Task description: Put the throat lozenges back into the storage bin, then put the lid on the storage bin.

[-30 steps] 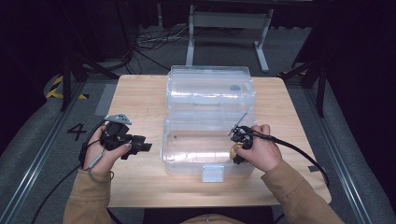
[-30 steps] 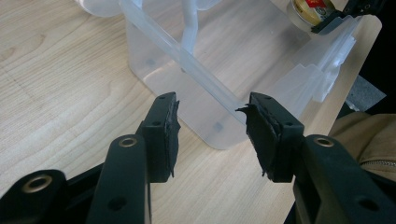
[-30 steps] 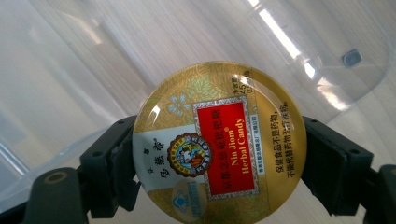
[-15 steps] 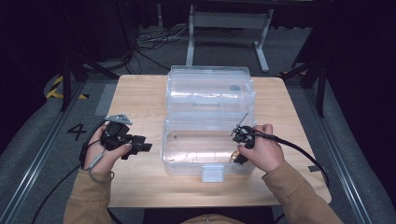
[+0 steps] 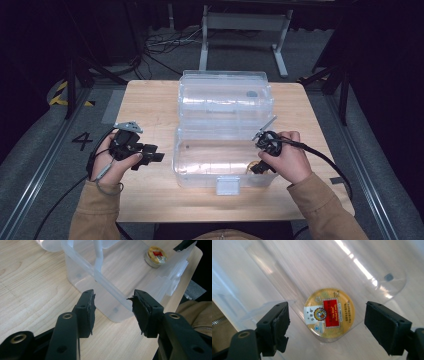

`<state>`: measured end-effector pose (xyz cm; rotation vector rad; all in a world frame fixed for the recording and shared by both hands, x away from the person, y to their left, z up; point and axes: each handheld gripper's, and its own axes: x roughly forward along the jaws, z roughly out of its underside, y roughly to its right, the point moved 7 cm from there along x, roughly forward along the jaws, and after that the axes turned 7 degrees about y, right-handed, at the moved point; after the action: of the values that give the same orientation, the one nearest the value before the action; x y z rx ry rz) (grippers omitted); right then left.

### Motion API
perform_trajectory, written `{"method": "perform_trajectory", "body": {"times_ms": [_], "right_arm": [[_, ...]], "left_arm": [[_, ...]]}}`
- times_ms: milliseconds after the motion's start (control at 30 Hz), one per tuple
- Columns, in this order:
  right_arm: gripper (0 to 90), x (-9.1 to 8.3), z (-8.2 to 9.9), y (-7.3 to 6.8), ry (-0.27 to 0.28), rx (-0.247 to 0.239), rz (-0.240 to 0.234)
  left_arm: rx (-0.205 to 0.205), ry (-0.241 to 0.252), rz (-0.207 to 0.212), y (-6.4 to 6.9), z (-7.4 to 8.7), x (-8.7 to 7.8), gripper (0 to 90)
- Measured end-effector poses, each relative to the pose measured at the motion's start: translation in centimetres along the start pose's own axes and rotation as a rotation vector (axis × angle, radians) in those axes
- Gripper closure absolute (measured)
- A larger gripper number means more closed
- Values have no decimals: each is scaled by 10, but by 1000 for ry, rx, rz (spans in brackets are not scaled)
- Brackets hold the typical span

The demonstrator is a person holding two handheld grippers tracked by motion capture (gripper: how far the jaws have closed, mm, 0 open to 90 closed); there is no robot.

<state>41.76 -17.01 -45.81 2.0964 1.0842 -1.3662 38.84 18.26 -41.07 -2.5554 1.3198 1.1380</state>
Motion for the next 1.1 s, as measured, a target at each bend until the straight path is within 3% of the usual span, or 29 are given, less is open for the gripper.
{"method": "perform_trajectory", "body": {"times_ms": [100,167,267,467,733,1100], "right_arm": [[193,-10,-3,1,65,8,-16],[192,-13,-3,1,80,14,-17],[206,-28,-8,1,164,24,-32],[244,-45,-14,3,238,20,-26],[281,-67,-30,11,322,-18,-10],[330,-88,-73,24,441,-104,8]], "left_arm": [[9,-4,9,2,-2,3,531],[14,-6,12,2,-2,3,531],[15,-7,12,2,-3,4,531],[19,-11,15,4,-4,6,531],[53,-15,36,15,-7,11,531],[112,-40,86,34,-9,24,531]]}}
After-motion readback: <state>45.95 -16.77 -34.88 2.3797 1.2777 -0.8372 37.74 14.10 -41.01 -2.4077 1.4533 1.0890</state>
